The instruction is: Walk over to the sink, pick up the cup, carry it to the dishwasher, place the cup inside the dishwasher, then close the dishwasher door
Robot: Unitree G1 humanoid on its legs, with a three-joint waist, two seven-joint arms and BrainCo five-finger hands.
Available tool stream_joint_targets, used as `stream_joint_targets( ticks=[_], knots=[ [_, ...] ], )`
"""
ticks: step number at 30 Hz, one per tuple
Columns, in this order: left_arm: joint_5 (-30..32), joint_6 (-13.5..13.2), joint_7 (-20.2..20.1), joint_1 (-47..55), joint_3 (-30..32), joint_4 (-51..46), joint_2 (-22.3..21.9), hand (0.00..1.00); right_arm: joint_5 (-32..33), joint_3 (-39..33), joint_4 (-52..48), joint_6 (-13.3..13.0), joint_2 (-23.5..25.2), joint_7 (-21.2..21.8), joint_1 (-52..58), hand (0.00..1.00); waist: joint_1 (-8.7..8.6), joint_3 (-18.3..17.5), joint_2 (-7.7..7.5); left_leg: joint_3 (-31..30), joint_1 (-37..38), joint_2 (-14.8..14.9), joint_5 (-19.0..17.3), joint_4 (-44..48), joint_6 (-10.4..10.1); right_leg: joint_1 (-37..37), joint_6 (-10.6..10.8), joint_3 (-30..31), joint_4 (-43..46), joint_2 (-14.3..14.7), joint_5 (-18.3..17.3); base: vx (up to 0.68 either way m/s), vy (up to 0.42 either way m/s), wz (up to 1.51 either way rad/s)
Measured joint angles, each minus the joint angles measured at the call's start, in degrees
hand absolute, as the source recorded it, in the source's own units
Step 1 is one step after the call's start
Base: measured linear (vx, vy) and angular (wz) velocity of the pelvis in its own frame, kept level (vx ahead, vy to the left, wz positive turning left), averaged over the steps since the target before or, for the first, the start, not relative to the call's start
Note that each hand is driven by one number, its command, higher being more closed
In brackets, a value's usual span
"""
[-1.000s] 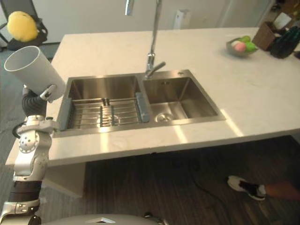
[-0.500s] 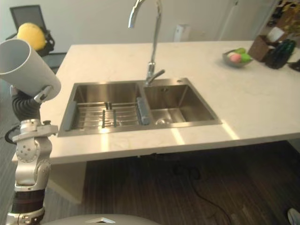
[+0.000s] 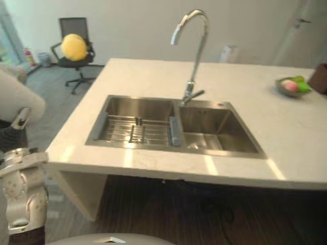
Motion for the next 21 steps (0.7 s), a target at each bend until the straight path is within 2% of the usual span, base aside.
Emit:
stream_joint_targets(
  ticks=[2, 4, 7, 8, 9, 10, 11, 12, 13, 14, 15, 16, 17, 18, 19, 21],
  knots=[
    [0.0, 0.0, 0.3, 2.3, 4.1, -0.2, 0.0, 1.0, -0.2, 0.0, 0.0, 0.7, -0.2, -0.4, -1.1, 0.0, 2.23, 1.8, 0.01, -4.3, -3.3, -1.4, 0.8, 3.8, 0.5, 0.6, 0.5, -4.8, 2.7, -1.4, -1.7, -0.02, 0.031, 1.19],
    [0.0, 0.1, 0.4, 4.9, 6.5, -0.3, -0.4, 1.0, -0.4, -0.2, 0.6, 1.2, -1.3, -0.4, -2.4, 0.0, 3.5, 4.5, 0.45, -6.0, -4.4, -2.3, 0.2, 5.7, 0.1, 2.2, 0.7, -8.7, 4.6, -2.2, -3.4, -0.07, 0.014, 1.28],
    [0.0, -0.2, 0.8, 9.3, 10.0, 0.1, -2.2, 1.0, -0.5, -2.1, 3.3, 1.6, -2.8, -0.1, -3.9, 0.0, 4.83, 4.8, 1.2, 2.1, -6.4, -0.8, -2.4, 5.7, 0.6, 3.6, 0.4, -13.3, 4.7, -1.5, -4.6, -0.04, -0.074, 1.29],
    [0.0, -0.2, 0.9, 9.4, 10.2, 0.4, -2.3, 1.0, -0.6, -2.6, 4.4, 1.6, -3.0, 0.0, -4.6, 0.0, 4.64, 4.8, 0.95, 4.3, -7.0, -0.8, -3.9, 5.6, 1.8, 3.8, -0.2, -13.3, 3.2, -1.2, -4.8, 0.15, -0.098, 1.71],
    [-0.2, -0.3, 0.8, 8.9, 10.4, 0.9, -2.7, 1.0, -1.2, -3.6, 7.3, 1.7, -3.1, 0.0, -6.0, 0.0, 4.59, 4.7, -0.41, 12.7, -9.1, -0.1, -5.5, 10.8, 7.5, 4.0, -1.3, -17.8, 2.1, -2.6, -4.5, 0.28, 0.019, 1.86],
    [-0.7, -1.0, -0.3, 8.1, 10.3, 0.9, -2.8, 1.0, -1.0, -3.8, 8.3, 1.7, -4.6, 0.0, -6.9, 0.0, 4.62, 5.2, 0.61, 21.7, -11.4, 3.0, -6.7, 21.7, 11.5, 3.7, -1.2, -22.4, 5.1, -4.1, -5.1, 0.36, 0.092, 1.86],
    [-0.7, -1.4, -1.0, 7.8, 10.7, 0.9, -2.7, 1.0, -0.8, -3.6, 7.9, 1.7, -5.4, 0.0, -7.1, 0.0, 4.54, 5.8, 1.45, 25.7, -11.3, 4.6, -7.7, 27.1, 12.8, 3.9, -0.9, -24.5, 6.7, -4.8, -5.7, 0.35, 0.188, 2.05],
    [-0.7, -2.5, -2.5, 6.6, 11.1, 0.9, -2.8, 1.0, -0.3, -3.5, 7.4, 1.8, -7.1, 0.0, -6.9, 0.0, 4.07, 6.0, 3.56, 31.4, -10.9, 6.1, -10.2, 31.8, 12.1, 5.3, 0.8, -30.2, 10.7, -5.5, -7.1, 0.22, 0.172, 1.83],
    [-0.8, -2.5, -3.1, 5.7, 10.7, 0.9, -2.8, 1.0, -0.3, -3.7, 6.9, 1.8, -7.8, 0.0, -6.9, 0.0, 3.46, 6.4, 4.77, 31.9, -11.2, 4.9, -9.6, 31.6, 11.7, 5.8, 0.8, -32.5, 12.8, -6.2, -7.9, 0.1, 0.164, 2.61],
    [-1.3, -2.5, -4.1, 3.2, 9.5, 0.8, -2.8, 1.0, -0.3, -5.0, 6.6, 2.0, -8.0, 0.4, -7.0, 0.0, 2.46, 6.9, 4.97, 30.9, -11.5, 1.5, -6.5, 26.9, 12.2, 6.0, -1.3, -33.5, 12.0, -6.1, -10.4, -0.06, 0.09, 2.25],
    [-1.7, -2.6, -4.3, 2.4, 9.1, 0.6, -3.1, 1.0, -0.2, -5.8, 6.4, 1.9, -7.9, 0.7, -7.3, 0.0, 1.41, 7.0, 4.89, 27.8, -11.1, -1.7, -4.2, 21.6, 11.5, 6.1, -2.3, -33.3, 8.8, -4.1, -10.1, -0.01, 0.128, 3.22],
    [-2.0, -2.8, -5.4, 0.2, 9.0, 1.1, -4.0, 1.0, 0.9, -7.1, 6.5, 1.5, -6.8, 1.2, -7.5, 0.0, -0.83, 7.0, 2.46, 26.0, -8.1, -6.3, -5.4, 15.6, 12.9, 7.5, -2.5, -36.7, 4.0, -4.0, -5.9, 0.1, 0.036, 2.61],
    [-3.3, -3.1, -5.6, 0.5, 8.2, 1.2, -4.2, 1.0, 1.1, -6.7, 6.4, 1.5, -7.3, 0.3, -8.4, 0.0, 0.41, 7.2, 3.16, 34.1, -2.8, -1.9, -10.8, 19.1, 11.4, 9.1, -0.8, -40.3, 6.5, -4.9, -5.3, 0.18, -0.02, 2.38],
    [-4.2, -3.2, -5.7, 0.4, 7.4, 1.5, -4.3, 1.0, 1.6, -7.0, 6.4, 1.7, -8.2, 0.4, -8.2, 0.0, 0.2, 7.7, 3.56, 35.0, 0.5, -0.2, -11.8, 16.6, 7.0, 9.8, -1.1, -43.4, 8.3, -4.6, -5.6, 0.1, -0.012, 1.59],
    [-5.3, -3.9, -6.5, 0.5, 5.4, 1.9, -3.8, 1.0, 3.6, -8.1, 5.9, 1.4, -9.1, 0.6, -8.2, 0.0, 0.72, 8.0, 5.55, 33.2, 2.9, -1.6, -10.2, 10.7, 6.0, 10.5, -1.7, -48.0, 13.7, -7.2, -7.0, 0.0, 0.057, 1.38],
    [-5.8, -3.8, -6.6, -0.5, 3.4, 1.8, -3.5, 1.0, 5.0, -8.3, 3.2, 1.0, -8.3, 1.6, -8.3, 0.0, 0.19, 8.0, 5.55, 31.1, 2.8, -2.4, -9.0, 9.1, 6.9, 11.7, -2.9, -51.1, 16.7, -7.9, -6.5, -0.08, 0.088, 1.08]
  ],
)
